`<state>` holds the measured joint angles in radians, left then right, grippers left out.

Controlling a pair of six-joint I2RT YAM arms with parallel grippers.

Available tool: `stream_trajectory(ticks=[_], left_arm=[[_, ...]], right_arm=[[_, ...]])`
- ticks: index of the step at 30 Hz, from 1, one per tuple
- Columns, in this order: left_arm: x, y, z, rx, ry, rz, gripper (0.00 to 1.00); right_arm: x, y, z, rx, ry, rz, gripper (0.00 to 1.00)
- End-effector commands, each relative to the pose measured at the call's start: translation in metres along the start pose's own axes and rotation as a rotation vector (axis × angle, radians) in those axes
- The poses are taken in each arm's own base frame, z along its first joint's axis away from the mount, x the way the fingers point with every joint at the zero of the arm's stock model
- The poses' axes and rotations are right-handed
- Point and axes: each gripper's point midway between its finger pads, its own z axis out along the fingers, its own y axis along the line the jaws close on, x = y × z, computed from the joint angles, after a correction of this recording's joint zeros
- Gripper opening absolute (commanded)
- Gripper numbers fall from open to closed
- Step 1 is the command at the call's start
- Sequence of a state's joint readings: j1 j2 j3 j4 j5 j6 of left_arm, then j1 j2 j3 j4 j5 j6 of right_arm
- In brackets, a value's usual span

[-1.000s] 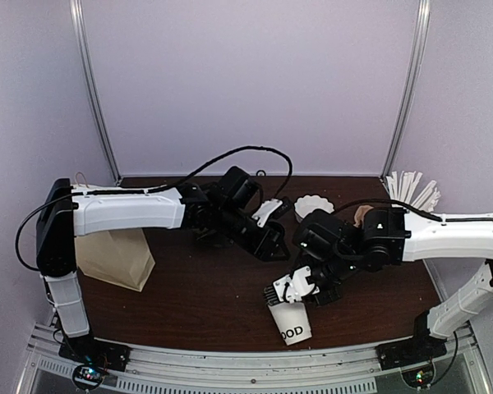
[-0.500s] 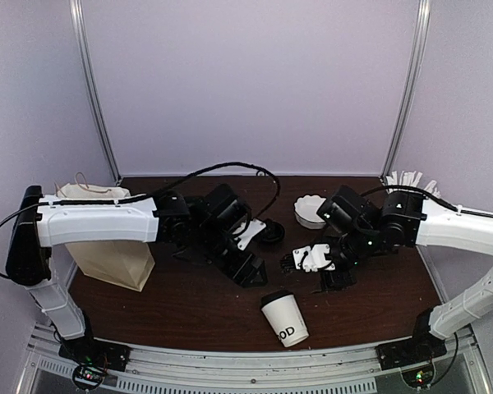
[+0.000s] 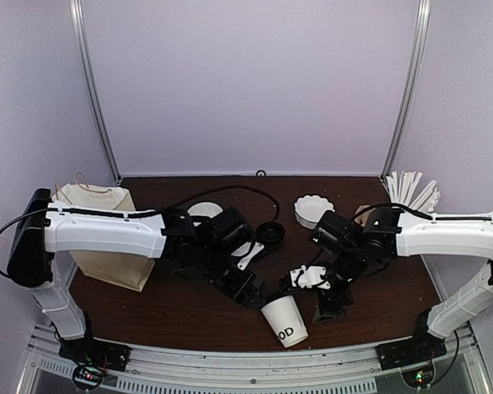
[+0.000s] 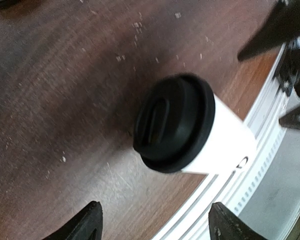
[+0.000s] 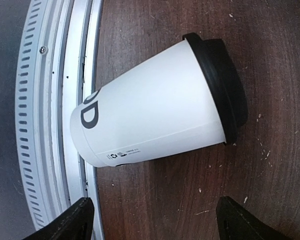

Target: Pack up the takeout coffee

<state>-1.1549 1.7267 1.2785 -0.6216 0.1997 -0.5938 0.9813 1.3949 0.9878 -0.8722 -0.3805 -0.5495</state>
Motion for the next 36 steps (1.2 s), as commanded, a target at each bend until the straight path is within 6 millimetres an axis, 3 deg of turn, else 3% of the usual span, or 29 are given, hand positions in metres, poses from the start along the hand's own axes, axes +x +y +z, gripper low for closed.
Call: stream_trajectory(ticks=[1,8,12,15,18,28,36], left_arm=[[-0.034,0.012,0.002,0.065,-0.092,-0.143,0.76],[-0.052,0.064,-0.019,-0.088,-0.227,-0.221,0.73],[-0.059,0.082,-0.035,-0.189,-0.302,-0.237,0.73],[-0.061,0.085,-0.039,-0.197,-0.332,-0.252,0.72],[-0.060,0.088,-0.042,-0.208,-0.342,-0.259,0.72],[-0.063,0.103,-0.064,-0.251,-0.363,-0.274,0.72],[-0.057,0.109,-0.067,-0.256,-0.387,-0.283,0.72]], right_arm=[[-0.013,0.007,-0.014,-0.076,-0.036,0.155,0.89],[-0.017,0.008,-0.006,-0.159,0.047,0.369,0.94],[-0.027,-0.005,-0.004,-0.134,0.059,0.454,0.99],[-0.026,-0.019,-0.003,-0.053,0.064,0.521,1.00],[-0.027,-0.021,0.004,-0.057,0.081,0.588,0.99],[-0.036,-0.002,0.047,-0.018,0.203,0.578,0.99],[-0.009,-0.019,0.073,0.163,0.364,0.548,0.99]])
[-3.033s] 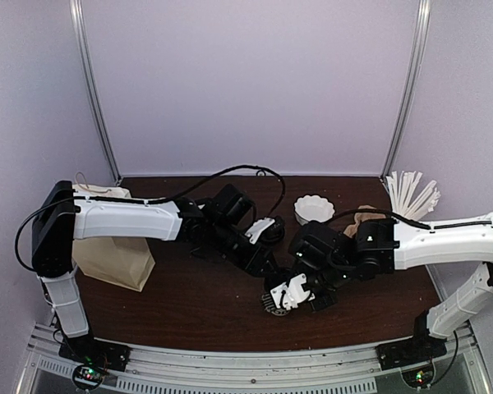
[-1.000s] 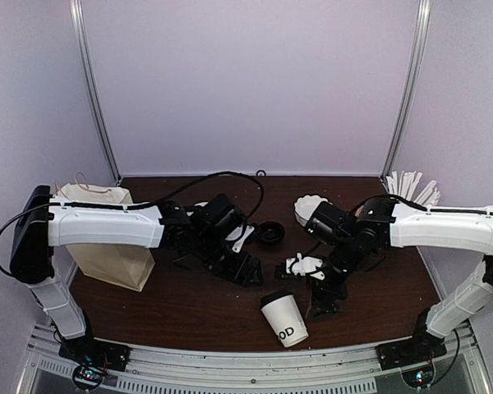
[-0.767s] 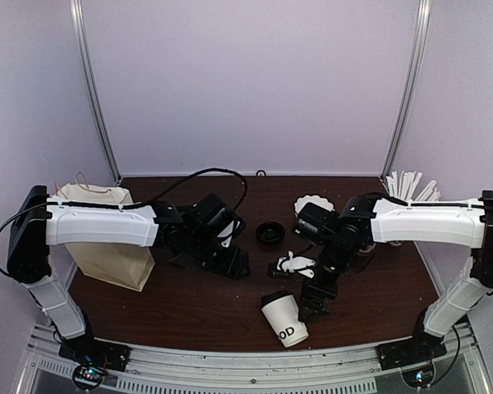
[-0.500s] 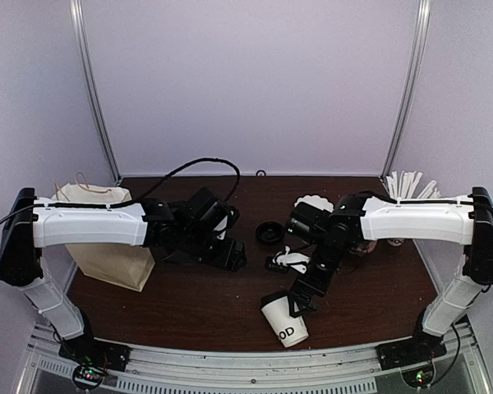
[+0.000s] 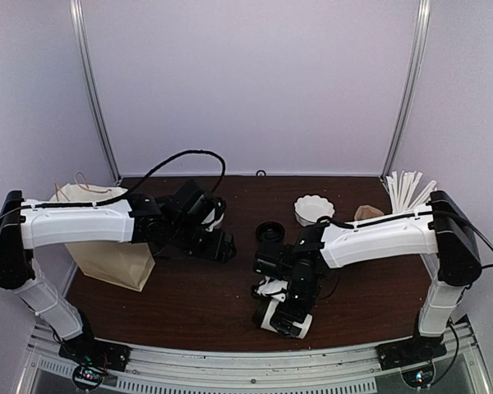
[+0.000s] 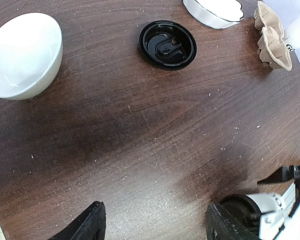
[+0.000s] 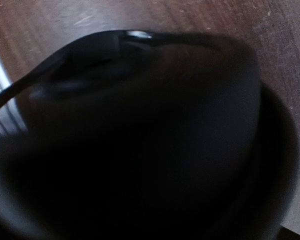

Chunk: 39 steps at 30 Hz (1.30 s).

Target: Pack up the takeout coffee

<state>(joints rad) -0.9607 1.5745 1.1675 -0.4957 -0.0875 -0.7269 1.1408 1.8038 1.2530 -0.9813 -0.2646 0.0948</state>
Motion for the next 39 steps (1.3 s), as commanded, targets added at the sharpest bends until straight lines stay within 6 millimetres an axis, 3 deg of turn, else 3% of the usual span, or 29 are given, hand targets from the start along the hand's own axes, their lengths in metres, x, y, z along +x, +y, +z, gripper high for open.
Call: stream_trajectory(ticks=[1,6,13,18,21,23,26,30,39], left_arm=[[-0.002,0.003,-0.004,0.010,-0.040,-0.004,0.72],[0.000,-0.004,-0.004,0.055,-0.031,0.029,0.71],[0.002,-0.021,-0.013,0.165,-0.036,0.181,0.74],[0.009,-0.026,-0.011,0.209,-0.006,0.231,0.74],[0.013,-0.032,-0.010,0.243,0.016,0.227,0.74],[0.016,-0.037,-0.013,0.272,0.034,0.216,0.74],[0.021,-0.034,-0.016,0.269,0.049,0.203,0.74],[0.020,-0.025,-0.015,0.224,0.029,0.198,0.74],[0.020,-0.028,-0.009,0.237,0.036,0.146,0.73]], right_arm=[[-0.007,-0.028,0.011,0.149,0.040,0.017,0.99],[-0.025,-0.029,-0.006,0.148,-0.030,-0.063,0.93],[-0.048,-0.024,-0.082,0.056,-0.368,-0.224,0.84],[-0.053,-0.039,-0.092,-0.049,-0.457,-0.223,0.77],[-0.055,-0.047,-0.097,-0.039,-0.478,-0.219,0.79],[-0.048,-0.049,-0.098,-0.027,-0.430,-0.221,0.85],[-0.020,-0.047,-0.085,-0.030,-0.336,-0.254,0.99],[0.005,-0.049,-0.068,0.009,-0.282,-0.281,1.00],[-0.003,-0.041,-0.025,0.019,-0.189,-0.317,0.99]])
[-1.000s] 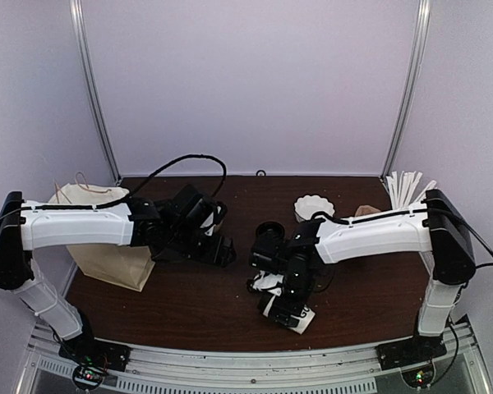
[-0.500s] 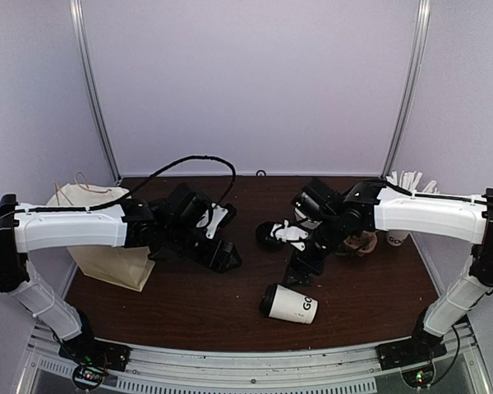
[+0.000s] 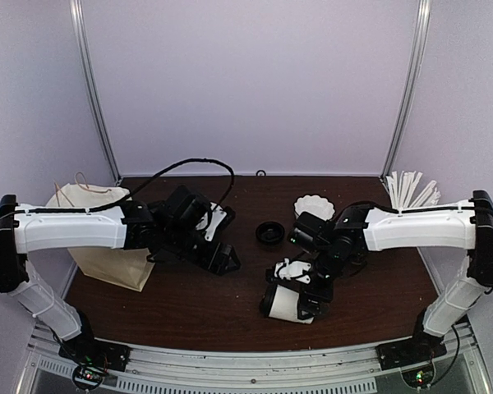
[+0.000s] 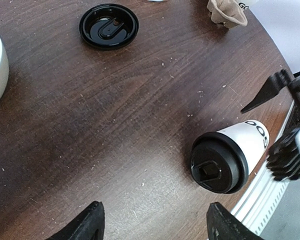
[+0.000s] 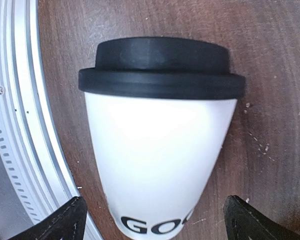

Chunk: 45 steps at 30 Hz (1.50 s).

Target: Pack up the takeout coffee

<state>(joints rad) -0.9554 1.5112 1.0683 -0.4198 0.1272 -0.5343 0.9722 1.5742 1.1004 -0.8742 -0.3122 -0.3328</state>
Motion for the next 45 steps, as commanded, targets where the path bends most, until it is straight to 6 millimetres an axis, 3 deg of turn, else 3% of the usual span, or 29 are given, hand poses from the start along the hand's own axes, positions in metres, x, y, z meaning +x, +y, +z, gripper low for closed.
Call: stream_trajectory(ticks=[1,5,10,16,22,29,34,37,41,45], left_arm=[[-0.007,-0.008,0.000,0.056,-0.034,-0.044,0.73],[0.003,-0.015,0.007,0.125,-0.019,-0.046,0.73],[0.009,-0.017,0.007,0.158,-0.046,0.003,0.73],[0.005,-0.035,-0.018,0.265,-0.163,0.182,0.74],[-0.005,-0.074,-0.046,0.451,-0.204,0.312,0.75],[-0.025,-0.113,-0.075,0.634,-0.271,0.357,0.76],[-0.020,-0.119,-0.069,0.639,-0.200,0.352,0.78],[-0.018,-0.123,-0.066,0.650,-0.186,0.361,0.86],[-0.016,-0.132,-0.061,0.673,-0.147,0.377,0.86],[-0.014,-0.128,-0.052,0.640,-0.127,0.373,0.86]], right_arm=[[-0.005,-0.002,0.020,0.011,0.026,-0.027,0.99],[-0.004,-0.002,0.040,-0.017,0.064,-0.027,0.99],[-0.003,0.001,0.049,-0.042,0.057,-0.030,0.74],[-0.027,0.009,0.010,-0.053,-0.117,-0.107,0.72],[-0.057,0.034,-0.040,-0.264,-0.314,-0.137,0.70],[-0.069,0.049,-0.061,-0.352,-0.373,-0.167,0.71],[-0.070,0.050,-0.064,-0.362,-0.380,-0.173,0.72],[-0.072,0.051,-0.066,-0.364,-0.385,-0.174,0.72],[-0.073,0.052,-0.069,-0.366,-0.387,-0.176,0.72],[-0.073,0.053,-0.073,-0.372,-0.389,-0.181,0.72]])
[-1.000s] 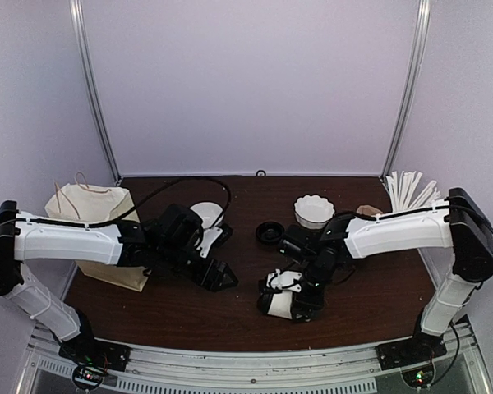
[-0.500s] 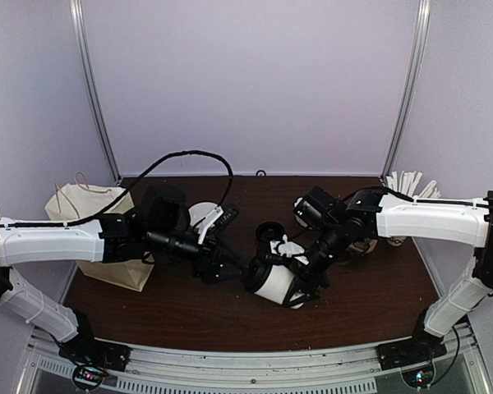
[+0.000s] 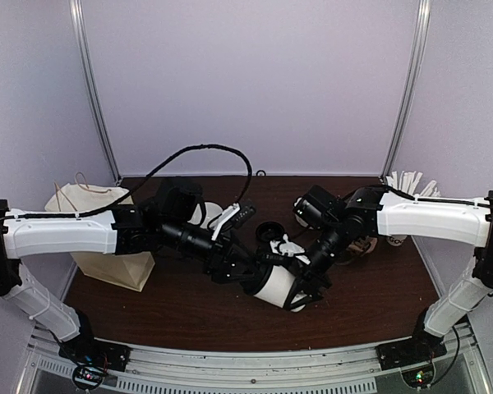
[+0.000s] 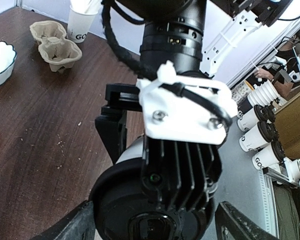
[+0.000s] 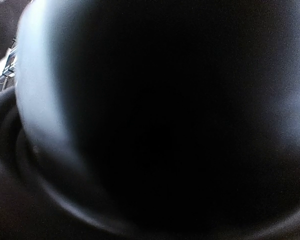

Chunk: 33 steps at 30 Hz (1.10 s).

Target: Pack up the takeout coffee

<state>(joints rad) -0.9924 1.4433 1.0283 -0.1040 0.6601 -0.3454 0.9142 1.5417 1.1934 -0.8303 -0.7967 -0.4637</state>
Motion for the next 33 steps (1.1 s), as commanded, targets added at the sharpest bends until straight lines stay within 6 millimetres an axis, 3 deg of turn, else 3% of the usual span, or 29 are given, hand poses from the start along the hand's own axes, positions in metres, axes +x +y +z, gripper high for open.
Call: stream_trajectory(ticks=[1,9,18,20,22,27,33], left_arm=[[-0.002,-0.004,0.005,0.013,0.016,0.029,0.86],[0.004,-0.003,0.006,0.017,0.041,0.022,0.86],[0.006,-0.008,0.014,0.076,0.082,-0.016,0.73],[0.004,-0.008,0.013,0.067,0.084,-0.008,0.71],[0.003,-0.008,0.009,0.049,0.094,0.002,0.69],[0.008,0.000,-0.010,-0.081,0.199,0.051,0.69],[0.027,0.034,-0.035,-0.325,0.418,0.104,0.69]], right_arm=[[-0.015,0.008,-0.011,-0.014,-0.039,-0.038,0.72],[-0.014,0.011,-0.012,-0.018,-0.041,-0.043,0.72],[-0.016,0.003,-0.010,0.012,-0.042,-0.034,0.73],[-0.014,0.001,-0.010,0.021,-0.037,-0.028,0.79],[-0.010,-0.001,-0.012,0.031,-0.031,-0.018,0.96],[0.002,-0.001,-0.047,0.035,-0.038,0.009,0.99],[0.025,-0.017,-0.097,0.153,-0.072,0.074,0.99]])
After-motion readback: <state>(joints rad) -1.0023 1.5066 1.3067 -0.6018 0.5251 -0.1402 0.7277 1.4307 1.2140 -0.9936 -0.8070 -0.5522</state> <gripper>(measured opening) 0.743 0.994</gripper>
